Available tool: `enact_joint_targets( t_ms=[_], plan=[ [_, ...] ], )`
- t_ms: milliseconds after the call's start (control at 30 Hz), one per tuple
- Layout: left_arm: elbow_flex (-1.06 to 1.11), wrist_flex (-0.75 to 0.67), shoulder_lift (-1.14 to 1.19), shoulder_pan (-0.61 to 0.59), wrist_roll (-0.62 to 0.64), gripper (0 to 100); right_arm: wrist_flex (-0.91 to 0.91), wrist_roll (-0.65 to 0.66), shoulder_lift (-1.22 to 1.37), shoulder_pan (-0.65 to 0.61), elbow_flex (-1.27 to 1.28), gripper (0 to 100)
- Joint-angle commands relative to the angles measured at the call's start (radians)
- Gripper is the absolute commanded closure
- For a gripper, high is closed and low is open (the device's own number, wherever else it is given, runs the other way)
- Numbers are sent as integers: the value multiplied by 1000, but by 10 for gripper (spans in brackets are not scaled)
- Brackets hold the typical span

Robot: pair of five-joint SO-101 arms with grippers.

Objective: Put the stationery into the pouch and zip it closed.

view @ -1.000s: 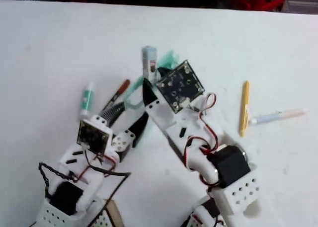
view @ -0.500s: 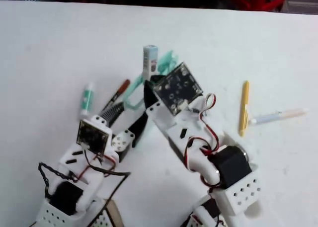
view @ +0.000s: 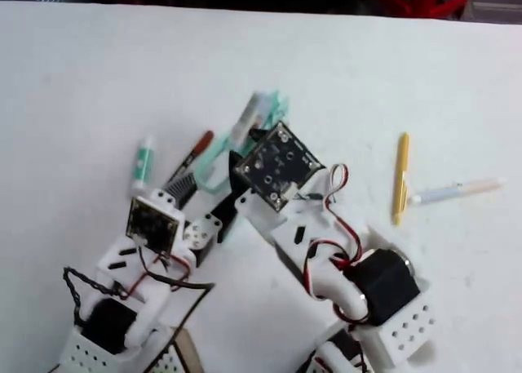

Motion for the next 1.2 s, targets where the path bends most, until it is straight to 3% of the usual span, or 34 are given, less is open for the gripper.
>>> enact_joint_targets(
  t_ms=[0, 233, 433, 633, 967, 1167],
  plan=[
    [-3, -21, -4, -10, 0, 810, -15, 3, -2, 59, -91, 940],
    [-3, -21, -4, -10, 0, 810, -231, -101, 102, 236, -118, 971],
    [-3, -21, -4, -10, 0, 810, -320, -130, 278, 262, -129, 971],
    [-3, -21, -4, -10, 0, 809, -211, -132, 355, 249, -241, 971],
    [-5, -23, -4, -10, 0, 809, 85, -124, 312, 102, -425, 971],
    [-5, -23, -4, -10, 3, 808, 104, -124, 225, 168, -474, 971]
  ],
)
